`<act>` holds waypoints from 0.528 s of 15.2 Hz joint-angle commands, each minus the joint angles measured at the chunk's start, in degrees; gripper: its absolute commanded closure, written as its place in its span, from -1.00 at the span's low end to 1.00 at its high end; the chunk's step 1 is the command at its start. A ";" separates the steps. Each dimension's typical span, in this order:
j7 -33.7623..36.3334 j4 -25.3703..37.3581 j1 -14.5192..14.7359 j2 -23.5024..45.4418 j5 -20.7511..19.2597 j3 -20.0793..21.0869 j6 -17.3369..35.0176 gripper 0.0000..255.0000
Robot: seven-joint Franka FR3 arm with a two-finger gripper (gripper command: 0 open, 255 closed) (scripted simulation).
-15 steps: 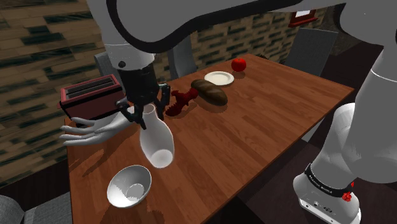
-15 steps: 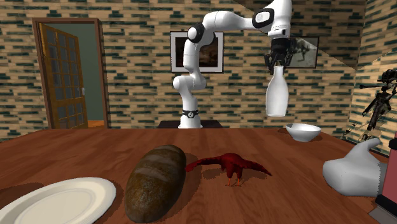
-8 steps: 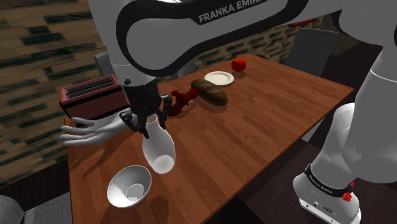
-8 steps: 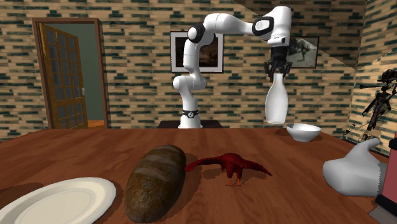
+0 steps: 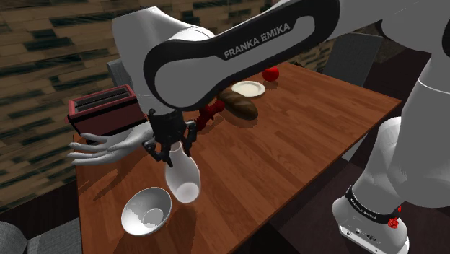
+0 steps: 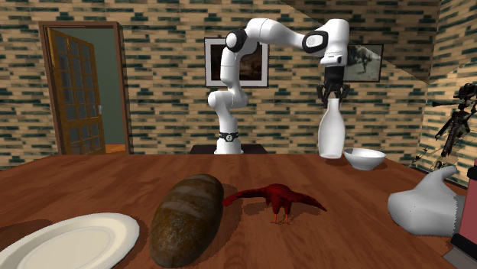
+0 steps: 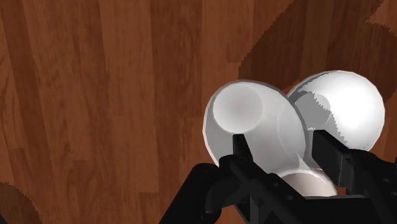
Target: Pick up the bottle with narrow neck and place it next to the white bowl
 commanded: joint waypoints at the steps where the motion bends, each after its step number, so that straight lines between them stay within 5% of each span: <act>1: 0.11 -1.41 0.05 0.18 -0.09 0.02 1.65 1.00; 8: 0.30 -3.79 0.12 1.08 -0.46 -0.03 4.87 1.00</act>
